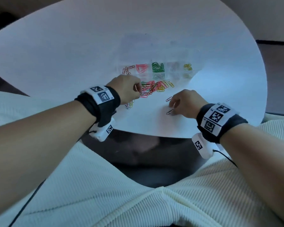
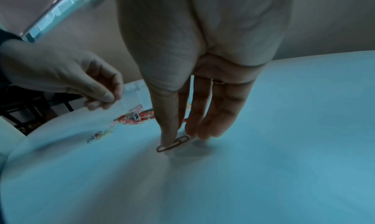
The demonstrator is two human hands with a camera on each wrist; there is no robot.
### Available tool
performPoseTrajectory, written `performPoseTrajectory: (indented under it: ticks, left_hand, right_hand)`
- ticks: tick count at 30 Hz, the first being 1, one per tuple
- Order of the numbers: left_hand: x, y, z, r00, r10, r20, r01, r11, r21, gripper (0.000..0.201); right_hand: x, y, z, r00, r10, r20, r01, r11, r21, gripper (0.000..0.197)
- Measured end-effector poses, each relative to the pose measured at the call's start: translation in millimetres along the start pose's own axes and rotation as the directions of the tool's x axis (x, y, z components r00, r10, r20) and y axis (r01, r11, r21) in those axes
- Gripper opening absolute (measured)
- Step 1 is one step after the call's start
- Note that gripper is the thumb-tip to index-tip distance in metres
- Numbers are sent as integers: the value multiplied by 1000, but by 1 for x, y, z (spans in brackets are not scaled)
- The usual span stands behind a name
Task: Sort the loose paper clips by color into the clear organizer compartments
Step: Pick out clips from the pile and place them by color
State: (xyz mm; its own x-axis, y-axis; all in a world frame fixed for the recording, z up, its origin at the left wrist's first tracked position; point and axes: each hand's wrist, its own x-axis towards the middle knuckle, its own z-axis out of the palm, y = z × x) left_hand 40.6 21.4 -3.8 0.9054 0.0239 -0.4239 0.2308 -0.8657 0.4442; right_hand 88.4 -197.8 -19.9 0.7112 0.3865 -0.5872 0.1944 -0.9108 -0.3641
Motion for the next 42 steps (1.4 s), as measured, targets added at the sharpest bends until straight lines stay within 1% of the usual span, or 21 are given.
performPoseTrajectory:
  ticks: [2,5,7,9,12,14,18,21,24,26,28,31,33,35,37,39,42]
  left_hand:
    - [8,13,12,999,53,-5,-53,998,-34,9]
    - [17,34,32,989,149,11,-149,988,-35,12]
    - [25,46,42,980,200,-12,-201,979,-46,16]
    - [34,56,51,970,239,-34,-240,970,-40,20]
    - [45,66,63,961,276,-10,-275,960,44,26]
    - [49,67,68,959,283,31,-285,954,91,27]
    - [54,67,70,951,291,106,-307,930,204,23]
    - [52,69,70,955,255,149,-284,932,226,24]
    - [46,67,72,967,233,108,-251,943,218,21]
    - [40,68,73,975,184,128,-209,953,221,21]
    - [33,65,76,973,156,168,-194,951,241,21]
    - [18,53,76,963,157,221,-212,945,249,17]
    - [6,43,67,958,138,251,-201,949,244,15]
    - [-6,35,49,960,137,244,-185,965,186,14]
    - [-18,29,24,971,122,208,-141,987,77,11]
    - [-26,24,-1,986,100,131,-101,995,1,10]
    - [-29,16,-30,999,46,-24,-48,996,-73,14]
  right_hand:
    - [3,3,3,1000,-2,-5,2,1000,-15,14]
    - [4,6,7,999,36,-22,-36,999,-34,7]
    - [4,7,7,997,71,6,-70,996,-56,9]
    - [3,9,7,995,95,44,-91,993,-80,14]
    - [2,13,5,986,109,128,-93,988,-123,17]
    - [1,14,-1,975,127,184,-104,986,-132,14]
    - [1,15,-15,968,106,229,-101,994,-32,13]
    - [1,16,-22,957,74,281,-106,989,103,10]
    - [2,18,-27,968,16,250,-92,951,297,14]
    - [2,19,-29,979,-20,204,-83,869,487,16]
    - [3,18,-32,986,-27,167,-88,759,645,15]
    - [7,15,-31,991,14,133,-113,622,775,20]
    - [10,13,-27,989,52,137,-143,554,820,22]
    - [11,11,-23,986,73,147,-163,536,829,24]
    - [12,10,-19,984,79,158,-176,547,819,25]
    - [11,5,-13,981,57,185,-184,569,801,23]
    - [10,-7,-3,977,-16,215,-155,640,752,16]
